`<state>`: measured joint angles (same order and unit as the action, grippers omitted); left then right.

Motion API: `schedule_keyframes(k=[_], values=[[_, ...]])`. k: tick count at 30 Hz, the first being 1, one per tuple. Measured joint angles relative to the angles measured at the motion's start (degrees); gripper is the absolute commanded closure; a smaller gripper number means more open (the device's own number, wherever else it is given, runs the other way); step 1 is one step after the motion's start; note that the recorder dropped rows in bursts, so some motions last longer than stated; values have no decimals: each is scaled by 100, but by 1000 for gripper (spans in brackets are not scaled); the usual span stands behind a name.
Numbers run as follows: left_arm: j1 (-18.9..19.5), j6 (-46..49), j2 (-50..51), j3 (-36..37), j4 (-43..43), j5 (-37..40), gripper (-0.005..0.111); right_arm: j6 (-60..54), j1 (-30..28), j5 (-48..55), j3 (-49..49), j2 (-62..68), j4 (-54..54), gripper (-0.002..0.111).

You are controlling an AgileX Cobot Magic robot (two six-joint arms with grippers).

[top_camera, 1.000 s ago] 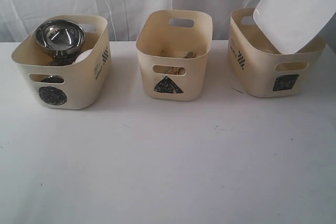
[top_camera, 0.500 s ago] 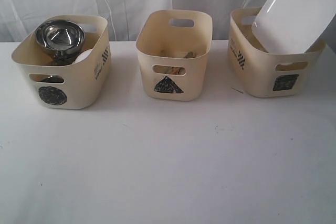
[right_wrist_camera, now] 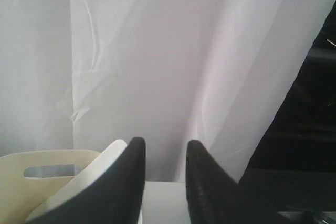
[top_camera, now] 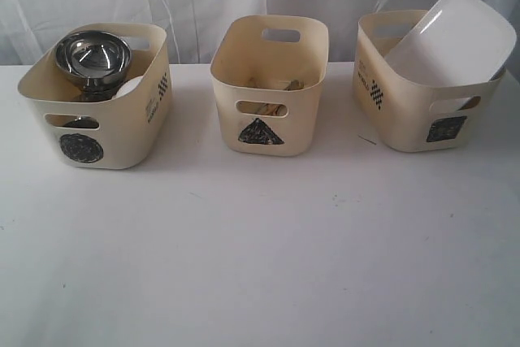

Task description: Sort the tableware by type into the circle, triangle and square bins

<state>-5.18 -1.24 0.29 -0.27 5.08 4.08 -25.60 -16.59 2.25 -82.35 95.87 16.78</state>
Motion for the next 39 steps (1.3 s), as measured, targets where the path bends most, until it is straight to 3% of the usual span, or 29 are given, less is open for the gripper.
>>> schedule_keyframes(k=[8, 19, 25, 34, 39], values=[[0, 0, 0, 0, 0, 0, 70, 323, 10, 460, 226, -829, 0, 108], [0, 0, 0, 0, 0, 0, 70, 361, 21, 83, 2411, -3160, 0, 108], [0, 0, 0, 0, 0, 0, 70, 361, 319, 77, 3705, -4659, 0, 108], [0, 0, 0, 0, 0, 0, 70, 402, 581, 1100, 5506, -7055, 0, 108], [0, 0, 0, 0, 0, 0, 70, 835, 581, 1917, 6001, -8129, 0, 108]])
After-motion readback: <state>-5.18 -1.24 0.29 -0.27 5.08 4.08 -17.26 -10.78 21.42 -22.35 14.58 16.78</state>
